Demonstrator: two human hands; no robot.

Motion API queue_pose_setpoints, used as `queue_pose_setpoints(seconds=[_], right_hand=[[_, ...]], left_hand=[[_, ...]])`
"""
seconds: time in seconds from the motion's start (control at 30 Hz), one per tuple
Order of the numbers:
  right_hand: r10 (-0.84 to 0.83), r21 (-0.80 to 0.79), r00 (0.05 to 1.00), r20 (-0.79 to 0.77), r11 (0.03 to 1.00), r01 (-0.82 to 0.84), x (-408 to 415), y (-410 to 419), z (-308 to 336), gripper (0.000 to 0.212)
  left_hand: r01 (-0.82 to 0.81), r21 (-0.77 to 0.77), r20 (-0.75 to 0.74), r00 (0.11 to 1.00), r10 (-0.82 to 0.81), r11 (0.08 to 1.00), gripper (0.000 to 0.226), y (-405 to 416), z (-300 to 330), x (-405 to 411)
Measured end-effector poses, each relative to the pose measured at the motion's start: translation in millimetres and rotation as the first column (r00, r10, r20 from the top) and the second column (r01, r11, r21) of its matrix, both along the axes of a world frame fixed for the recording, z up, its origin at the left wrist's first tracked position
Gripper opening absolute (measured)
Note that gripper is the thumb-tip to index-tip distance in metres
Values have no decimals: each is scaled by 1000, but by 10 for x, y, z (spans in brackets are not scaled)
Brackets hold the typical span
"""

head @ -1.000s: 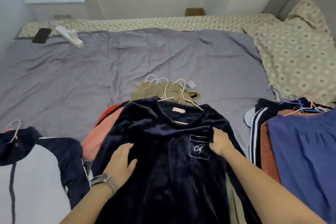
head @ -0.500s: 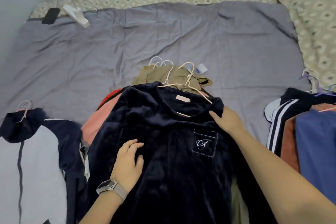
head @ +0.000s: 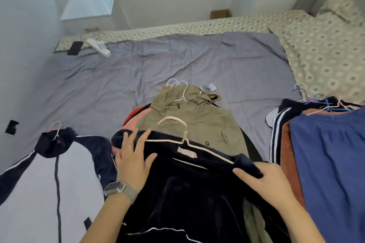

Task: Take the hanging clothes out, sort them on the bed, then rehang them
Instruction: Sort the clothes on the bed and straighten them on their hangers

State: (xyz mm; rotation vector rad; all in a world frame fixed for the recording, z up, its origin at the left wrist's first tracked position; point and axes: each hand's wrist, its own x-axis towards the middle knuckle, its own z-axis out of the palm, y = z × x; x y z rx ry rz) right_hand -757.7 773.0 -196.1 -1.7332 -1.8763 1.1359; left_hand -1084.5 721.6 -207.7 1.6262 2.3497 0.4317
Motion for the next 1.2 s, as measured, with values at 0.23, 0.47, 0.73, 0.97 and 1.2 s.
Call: queue_pose_setpoints(seconds=[0.23, 0.47, 0.73, 0.97, 1.2], right_hand=[[-26, 199, 999, 46, 980, 17, 152, -1003, 853, 43], [-171, 589, 981, 88, 804, 87, -113, -2207, 1524, 27], [-100, 551, 965, 242, 833, -52, -74, -3270, 1739, 33], [-233, 568, 964, 125, 814, 123, 343, -4188, 1991, 27], [-243, 489, 952, 188, 864, 124, 1068, -4724, 1965, 36]], left_hand=[[183, 220, 7, 982, -189, 958, 29, -1098, 788, -69], [38, 331, 166, 981, -98, 943, 31, -2437, 1730, 11], [-2, 236, 306, 949, -72, 972, 29, -3452, 1960, 72], [104, 295, 224, 959, -175, 950, 35, -4213, 2278, 550], [82, 279, 179, 974, -136, 957, 34, -4677, 2421, 1346]])
